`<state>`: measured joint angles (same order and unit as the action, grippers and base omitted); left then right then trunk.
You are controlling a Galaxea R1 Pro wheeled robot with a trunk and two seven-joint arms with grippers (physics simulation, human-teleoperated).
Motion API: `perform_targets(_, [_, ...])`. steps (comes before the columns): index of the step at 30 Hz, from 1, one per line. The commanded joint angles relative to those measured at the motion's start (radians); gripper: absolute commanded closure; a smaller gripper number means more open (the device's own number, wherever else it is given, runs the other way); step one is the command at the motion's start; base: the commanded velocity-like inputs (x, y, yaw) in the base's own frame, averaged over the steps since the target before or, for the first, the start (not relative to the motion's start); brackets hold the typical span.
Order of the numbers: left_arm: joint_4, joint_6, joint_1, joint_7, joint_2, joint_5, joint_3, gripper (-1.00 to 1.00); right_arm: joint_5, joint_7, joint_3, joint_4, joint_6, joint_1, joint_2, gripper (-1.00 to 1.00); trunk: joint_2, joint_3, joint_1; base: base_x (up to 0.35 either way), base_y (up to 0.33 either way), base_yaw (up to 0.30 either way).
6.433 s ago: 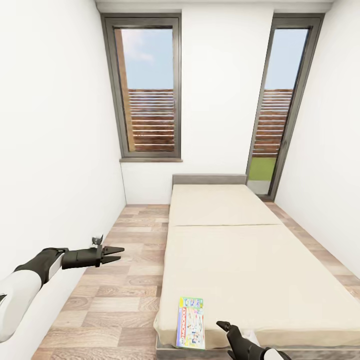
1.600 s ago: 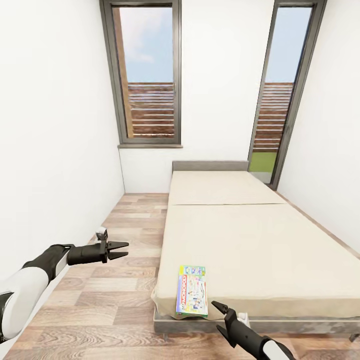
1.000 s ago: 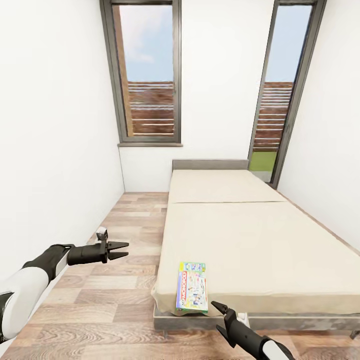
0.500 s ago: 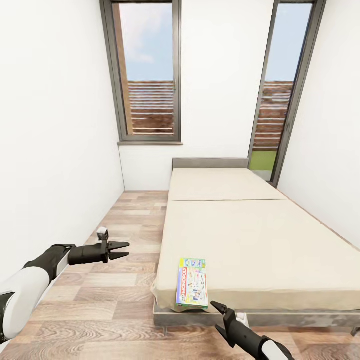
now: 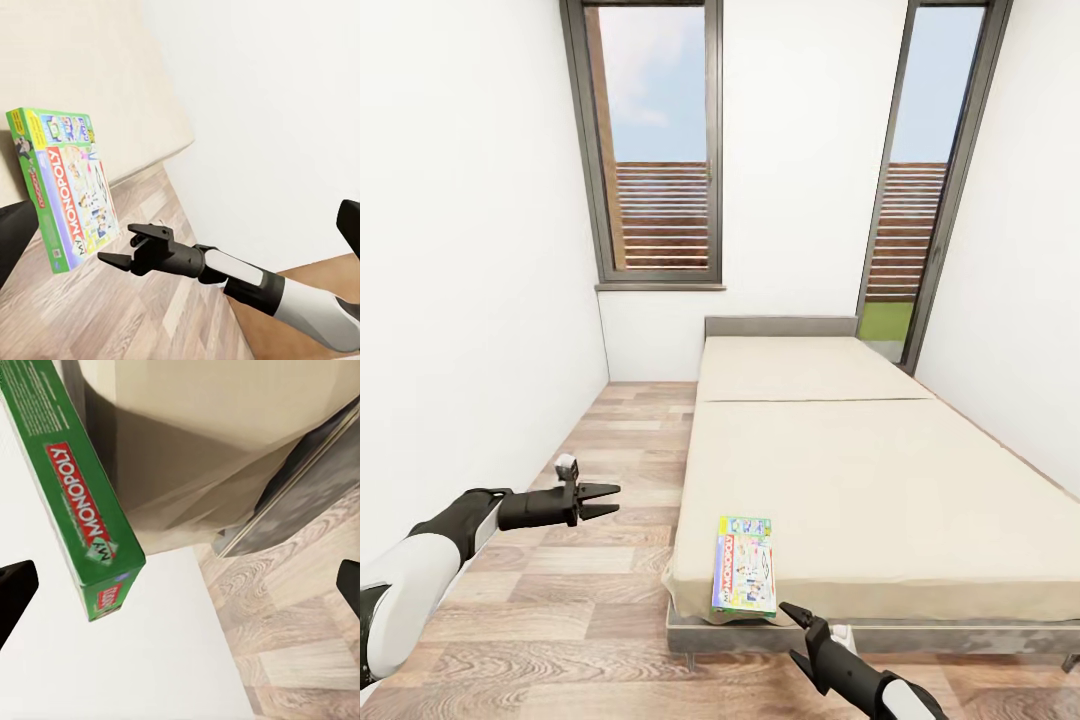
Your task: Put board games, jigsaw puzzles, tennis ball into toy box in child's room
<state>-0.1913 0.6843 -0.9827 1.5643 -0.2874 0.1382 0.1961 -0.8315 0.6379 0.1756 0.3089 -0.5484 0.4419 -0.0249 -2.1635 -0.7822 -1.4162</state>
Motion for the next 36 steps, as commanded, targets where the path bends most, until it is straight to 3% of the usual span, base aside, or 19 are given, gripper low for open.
perform_targets(1, [0.000,0.011,-0.001,0.007,0.000,0.011,0.006,-1.00,-0.003,0.001,0.004,0.000,-0.008,0.001,0.001,-1.00,0.000,-0.001,0.000,0.000,0.000,0.000])
perform_targets(10, [0.000,0.011,-0.001,0.007,0.003,0.011,0.006,-1.00,0.036,0.010,-0.005,0.024,-0.011,0.003,0.002,-1.00,0.000,-0.001,0.000,0.000,0.000,0.000])
perform_targets(17, [0.000,0.010,-0.001,0.007,0.008,0.012,0.006,-1.00,0.085,0.015,-0.062,0.084,-0.014,0.003,0.007,-1.00,0.000,-0.001,0.000,0.000,0.000,0.000])
perform_targets(36, [0.000,0.009,-0.001,0.007,0.012,0.012,0.006,-1.00,0.092,0.016,-0.079,0.094,-0.016,0.003,0.012,-1.00,0.000,-0.001,0.000,0.003,0.003,0.000])
